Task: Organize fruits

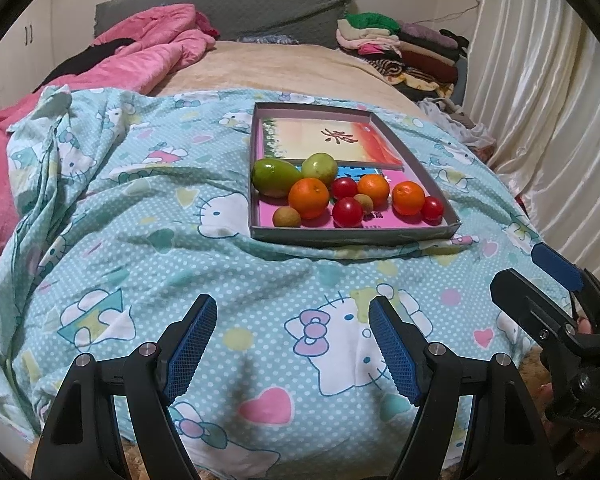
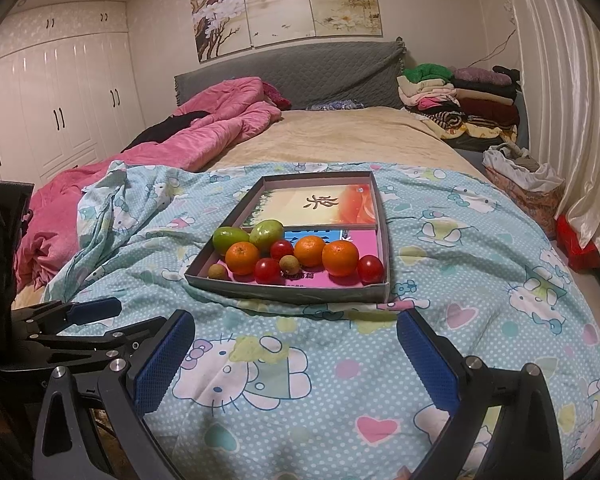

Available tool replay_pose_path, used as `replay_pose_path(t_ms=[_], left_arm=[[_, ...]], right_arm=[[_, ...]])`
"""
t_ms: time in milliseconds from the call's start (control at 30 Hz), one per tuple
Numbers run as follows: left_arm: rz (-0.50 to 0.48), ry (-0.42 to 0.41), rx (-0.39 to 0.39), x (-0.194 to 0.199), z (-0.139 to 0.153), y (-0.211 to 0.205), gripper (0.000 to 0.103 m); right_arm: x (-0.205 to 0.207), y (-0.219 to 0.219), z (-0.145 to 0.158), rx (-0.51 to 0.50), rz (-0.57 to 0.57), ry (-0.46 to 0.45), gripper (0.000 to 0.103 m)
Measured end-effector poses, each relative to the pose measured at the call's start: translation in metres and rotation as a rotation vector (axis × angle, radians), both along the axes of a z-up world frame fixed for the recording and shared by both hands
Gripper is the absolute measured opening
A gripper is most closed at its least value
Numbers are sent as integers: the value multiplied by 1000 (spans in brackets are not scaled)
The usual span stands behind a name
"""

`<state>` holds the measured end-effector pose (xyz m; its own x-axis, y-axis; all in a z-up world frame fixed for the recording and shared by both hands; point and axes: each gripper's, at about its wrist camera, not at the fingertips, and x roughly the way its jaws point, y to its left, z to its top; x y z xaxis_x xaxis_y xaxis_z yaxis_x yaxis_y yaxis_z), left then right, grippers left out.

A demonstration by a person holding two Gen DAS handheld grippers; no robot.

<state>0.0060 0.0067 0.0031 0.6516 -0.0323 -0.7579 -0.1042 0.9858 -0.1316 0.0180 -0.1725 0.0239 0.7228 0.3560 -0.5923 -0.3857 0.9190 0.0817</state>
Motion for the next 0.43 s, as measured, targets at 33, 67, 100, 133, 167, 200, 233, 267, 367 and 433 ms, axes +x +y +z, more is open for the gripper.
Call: replay_pose_path(t_ms=[33,67,100,133,167,200,233,267,367,433], left_arm=[[-1,1,1,0,0,0,80],[-1,2,1,0,0,0,80],[-4,6,-3,1,0,0,80],[-7,9,-9,1,0,0,80],[-9,7,-13,1,0,0,80],[-10,5,-14,1,0,0,80],[-8,3,-14,1,1,0,80],[-8,0,-15,1,2,0,79],[0,2,-16,3,2,3,80],[28,14,-23,8,1,12,80]], right_arm=[[0,0,0,-1,-1,2,102],[0,0,0,1,-3,4,102],[0,0,1,4,-4,6,102],[1,-1,1,7,-7,9,102],[3,-2,0,10,-15,16,102],[4,-4,0,15,-26,23,102],[6,-8,0,23,-42,28,102],[8,-10,0,32,-50,30,102],[14,-20,-2,72,-90,51,102],[23,-31,-4,105,-135,78,102]])
